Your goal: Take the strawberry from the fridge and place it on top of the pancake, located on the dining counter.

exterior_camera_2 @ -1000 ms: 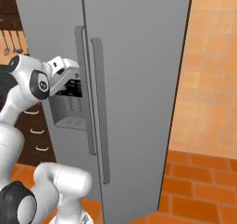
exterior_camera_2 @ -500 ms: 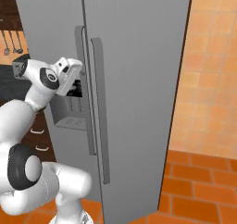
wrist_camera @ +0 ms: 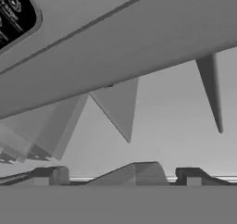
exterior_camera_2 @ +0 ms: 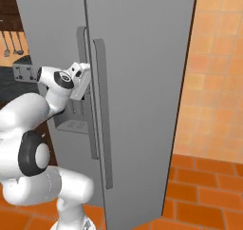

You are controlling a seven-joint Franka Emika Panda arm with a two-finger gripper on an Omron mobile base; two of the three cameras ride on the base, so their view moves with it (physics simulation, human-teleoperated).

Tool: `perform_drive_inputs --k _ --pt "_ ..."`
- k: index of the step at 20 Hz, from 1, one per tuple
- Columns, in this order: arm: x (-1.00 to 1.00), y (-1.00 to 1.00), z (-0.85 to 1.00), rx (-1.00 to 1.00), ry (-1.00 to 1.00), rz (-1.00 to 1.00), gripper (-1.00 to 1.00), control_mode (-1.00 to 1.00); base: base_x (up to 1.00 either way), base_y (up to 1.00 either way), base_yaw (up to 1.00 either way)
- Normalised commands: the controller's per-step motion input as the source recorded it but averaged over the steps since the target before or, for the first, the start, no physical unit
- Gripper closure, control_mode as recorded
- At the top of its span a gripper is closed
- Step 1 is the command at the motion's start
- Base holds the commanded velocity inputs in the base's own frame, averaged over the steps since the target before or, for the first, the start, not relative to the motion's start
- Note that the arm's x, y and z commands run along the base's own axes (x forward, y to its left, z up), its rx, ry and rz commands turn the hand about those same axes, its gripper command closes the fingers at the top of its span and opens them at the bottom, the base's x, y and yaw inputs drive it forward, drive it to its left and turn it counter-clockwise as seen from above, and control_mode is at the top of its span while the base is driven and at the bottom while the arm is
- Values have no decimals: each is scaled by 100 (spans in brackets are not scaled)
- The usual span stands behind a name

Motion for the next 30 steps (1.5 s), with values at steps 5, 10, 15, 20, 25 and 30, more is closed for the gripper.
perform_drive_inputs --k 5,10,15,20,25,30 --pt "-4 -73 0 0 0 0 -100 -100 0 0 0" --pt "-39 -69 0 0 0 -4 -100 -100 0 0 0" --pt "-78 -78 9 0 0 -12 -100 -100 0 0 0" --pt "-70 -78 20 0 0 -15 -100 -100 0 0 0" --pt "-62 -84 20 0 0 -18 -100 -100 0 0 0" --pt "-53 -88 10 0 0 -20 -100 -100 0 0 0"
